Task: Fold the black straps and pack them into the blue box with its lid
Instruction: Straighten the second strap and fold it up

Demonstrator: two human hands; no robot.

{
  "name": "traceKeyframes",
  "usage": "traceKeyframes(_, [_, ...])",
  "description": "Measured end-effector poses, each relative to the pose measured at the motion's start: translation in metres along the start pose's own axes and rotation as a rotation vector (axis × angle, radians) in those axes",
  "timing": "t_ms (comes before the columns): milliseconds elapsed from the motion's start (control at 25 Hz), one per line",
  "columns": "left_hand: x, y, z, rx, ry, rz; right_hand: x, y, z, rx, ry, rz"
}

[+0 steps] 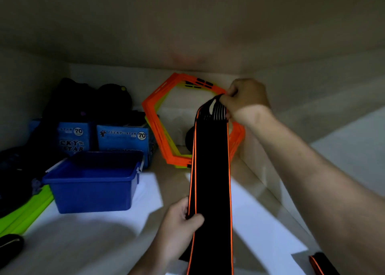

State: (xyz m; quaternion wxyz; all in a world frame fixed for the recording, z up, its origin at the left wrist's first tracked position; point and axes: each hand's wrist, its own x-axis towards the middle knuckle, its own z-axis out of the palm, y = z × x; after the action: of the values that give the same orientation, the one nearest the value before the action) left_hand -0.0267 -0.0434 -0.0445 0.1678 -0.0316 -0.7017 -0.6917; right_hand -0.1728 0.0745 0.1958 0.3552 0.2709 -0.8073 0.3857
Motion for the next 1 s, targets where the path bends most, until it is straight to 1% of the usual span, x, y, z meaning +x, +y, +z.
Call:
traceKeyframes(80, [-0.016,0.000,-0.008,0.045,-0.008,-0.099,-0.009,0.020,0.032,-0.010,-0.101,0.056])
traceKeyframes(160, [-0.029,-0.004,-0.018,0.194,0.004,-0.136,-0.025,0.039,0.064,-0.066,-0.208,0.104])
traceKeyframes(280, [-0.047,-0.020,-0.032,0.618,0.028,-0.138,-0.060,0.072,0.114,-0.227,-0.389,0.134])
traceKeyframes(400, [-0.059,-0.033,-0.035,1.098,0.007,-0.173,-0.094,0.106,0.160,-0.235,-0.533,0.294])
traceKeyframes(440, [-0.060,-0.038,-0.035,1.180,-0.008,-0.152,-0.103,0.115,0.174,-0.220,-0.547,0.350])
traceKeyframes(520, [-0.061,-0.043,-0.034,1.241,-0.081,-0.110,-0.119,0.127,0.195,-0.194,-0.558,0.422])
traceKeyframes(600, [-0.062,-0.048,-0.035,1.285,-0.155,-0.116,-0.133,0.136,0.210,-0.182,-0.563,0.458])
traceKeyframes(640, [-0.062,-0.050,-0.036,1.304,-0.178,-0.137,-0.140,0.140,0.213,-0.176,-0.561,0.470])
traceKeyframes(720, [-0.059,-0.053,-0.036,1.316,-0.173,-0.142,-0.150,0.145,0.212,-0.168,-0.567,0.457])
traceKeyframes(800, [-0.056,-0.056,-0.035,1.276,-0.149,-0.099,-0.157,0.144,0.198,-0.147,-0.568,0.399])
traceKeyframes(840, [-0.054,-0.054,-0.036,1.212,-0.114,-0.076,-0.162,0.141,0.184,-0.147,-0.565,0.357])
traceKeyframes(920, [-0.054,-0.053,-0.051,1.060,-0.013,-0.065,-0.179,0.130,0.145,-0.186,-0.611,0.254])
traceKeyframes(1000, [-0.066,-0.049,-0.074,1.070,0.053,-0.033,-0.213,0.121,0.101,-0.240,-0.681,0.148])
